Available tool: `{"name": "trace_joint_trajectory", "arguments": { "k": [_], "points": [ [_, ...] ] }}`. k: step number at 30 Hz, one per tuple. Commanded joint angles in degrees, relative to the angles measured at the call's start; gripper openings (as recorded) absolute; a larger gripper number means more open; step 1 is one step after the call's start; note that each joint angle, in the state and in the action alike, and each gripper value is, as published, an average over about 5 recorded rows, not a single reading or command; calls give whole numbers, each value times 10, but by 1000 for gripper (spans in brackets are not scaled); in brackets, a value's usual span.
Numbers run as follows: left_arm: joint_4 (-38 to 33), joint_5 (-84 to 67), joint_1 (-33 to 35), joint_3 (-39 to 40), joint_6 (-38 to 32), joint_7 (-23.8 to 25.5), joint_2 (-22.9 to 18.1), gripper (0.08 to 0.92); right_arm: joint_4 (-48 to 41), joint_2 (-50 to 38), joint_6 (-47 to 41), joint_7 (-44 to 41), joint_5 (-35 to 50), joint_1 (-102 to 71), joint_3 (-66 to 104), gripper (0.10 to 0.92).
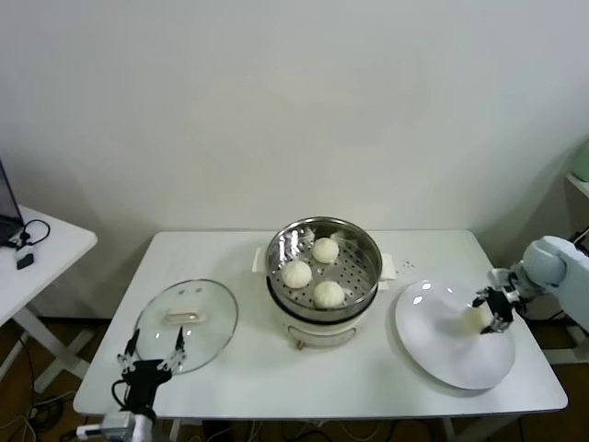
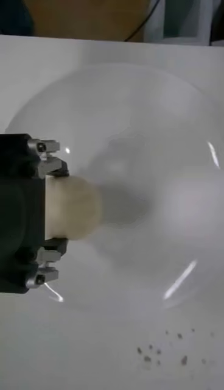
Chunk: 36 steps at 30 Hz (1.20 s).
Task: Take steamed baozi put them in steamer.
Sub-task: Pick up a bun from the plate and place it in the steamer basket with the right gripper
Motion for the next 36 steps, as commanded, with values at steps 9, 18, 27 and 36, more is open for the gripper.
{"name": "trace_joint_trajectory", "arguments": {
  "k": [9, 18, 27, 36],
  "points": [
    [-10, 0, -1, 10, -5, 3, 0, 823, 7, 145, -76, 1, 439, 518, -513, 644],
    [-16, 1, -10, 9, -8, 7, 4, 823, 14, 241, -97, 9, 514, 538, -552, 645],
    [-16, -8, -12, 3, -10, 6, 7, 823, 8, 322, -115, 27, 526, 489, -538, 645],
    [-16, -24, -4, -10, -11, 4, 13, 823, -11, 371, -122, 43, 509, 418, -523, 644]
  ]
}}
